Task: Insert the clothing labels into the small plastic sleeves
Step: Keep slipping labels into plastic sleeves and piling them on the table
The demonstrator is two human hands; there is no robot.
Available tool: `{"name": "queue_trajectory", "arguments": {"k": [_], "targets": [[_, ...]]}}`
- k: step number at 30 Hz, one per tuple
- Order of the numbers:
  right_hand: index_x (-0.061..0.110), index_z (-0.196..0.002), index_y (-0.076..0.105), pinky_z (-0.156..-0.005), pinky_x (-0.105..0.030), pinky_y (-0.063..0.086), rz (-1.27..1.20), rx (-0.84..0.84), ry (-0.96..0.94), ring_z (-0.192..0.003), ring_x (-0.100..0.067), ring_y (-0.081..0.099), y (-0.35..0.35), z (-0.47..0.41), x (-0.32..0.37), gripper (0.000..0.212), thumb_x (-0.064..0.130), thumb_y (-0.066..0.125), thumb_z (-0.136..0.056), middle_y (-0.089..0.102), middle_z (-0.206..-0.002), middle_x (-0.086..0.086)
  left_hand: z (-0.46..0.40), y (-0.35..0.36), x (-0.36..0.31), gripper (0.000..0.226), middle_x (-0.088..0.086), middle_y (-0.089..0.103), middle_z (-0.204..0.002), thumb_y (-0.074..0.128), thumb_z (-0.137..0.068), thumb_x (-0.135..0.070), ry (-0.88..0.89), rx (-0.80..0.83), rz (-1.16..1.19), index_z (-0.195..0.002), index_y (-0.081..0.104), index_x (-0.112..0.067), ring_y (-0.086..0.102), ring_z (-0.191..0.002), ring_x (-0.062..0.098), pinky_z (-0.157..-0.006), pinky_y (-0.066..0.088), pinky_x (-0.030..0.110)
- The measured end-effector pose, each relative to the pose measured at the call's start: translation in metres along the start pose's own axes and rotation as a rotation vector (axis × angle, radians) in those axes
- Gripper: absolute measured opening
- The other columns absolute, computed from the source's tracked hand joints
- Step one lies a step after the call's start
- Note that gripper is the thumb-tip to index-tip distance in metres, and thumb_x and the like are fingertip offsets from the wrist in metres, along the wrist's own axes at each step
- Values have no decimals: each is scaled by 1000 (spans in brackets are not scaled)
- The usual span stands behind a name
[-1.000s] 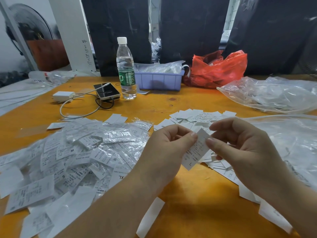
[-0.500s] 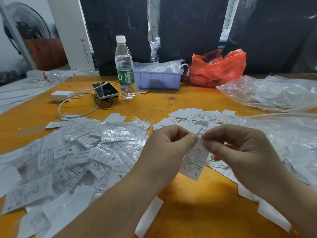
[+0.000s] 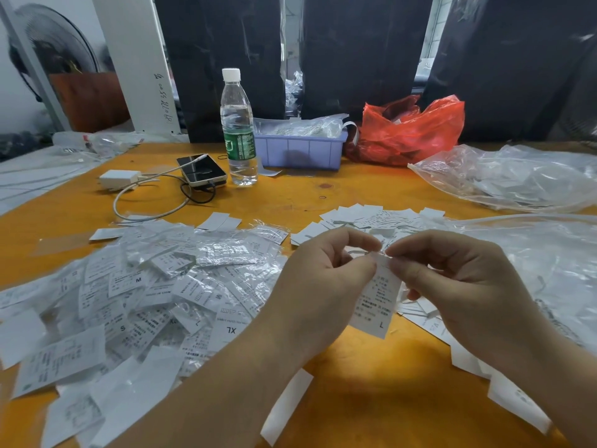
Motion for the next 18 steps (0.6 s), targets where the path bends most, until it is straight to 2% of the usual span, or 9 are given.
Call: {"name": "queue_trajectory", "arguments": {"k": [3,8,11,14,16,18], "targets": [[33,-85,72,-54,-32,55,-26,-14,-1,-72,-14,66,-1,0,1,16,18,67,-82,73,-80,2,1,1,-5,19,-5,42,-56,56,-94,-12,64,14,-61,-90,68,-26,49,-51,0,-50,43,8],[32,-88,71,-54,-28,54,-41,-20,1,-66,-13,65,-3,0,-1,23,10,68,-83,73,-79,1,1,1,-5,9,-10,45,-53,66,-89,-21,79,2,-150,-82,65,-27,43,-48,1,-51,43,16],[33,-88,71,-55,-31,55,-42,-13,-10,-70,-17,67,-1,1,2,13,25,66,-79,72,-79,1,1,1,-5,10,-10,45,-51,68,-89,-23,85,-2,-161,-79,66,-22,43,-46,1,-48,37,12],[31,-88,71,-55,-28,54,-60,-5,-17,-70,-17,68,-1,1,3,15,33,63,-75,72,-79,1,0,1,-3,16,-10,44,-52,67,-90,-27,94,-14,-176,-77,65,-18,44,-47,2,-47,34,11],[30,-88,71,-54,-26,53,-66,-2,-23,-70,-16,68,-1,1,3,15,32,63,-75,72,-79,-1,0,0,-2,18,-8,45,-53,66,-91,-27,88,-23,-167,-77,65,-15,46,-48,1,-46,33,8],[30,-87,71,-54,-26,53,-68,2,-24,-72,-17,69,0,1,3,15,32,63,-75,72,-79,-2,0,-1,-1,20,3,52,-58,65,-91,-27,78,-25,-141,-77,65,-14,50,-51,1,-48,36,8]]}}
Point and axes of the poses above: each hand's wrist, its own z-axis away from the middle knuckle, its own y-axis out of the palm, x = y × z, the point moved 9 cm from there along -z, towards the middle knuckle
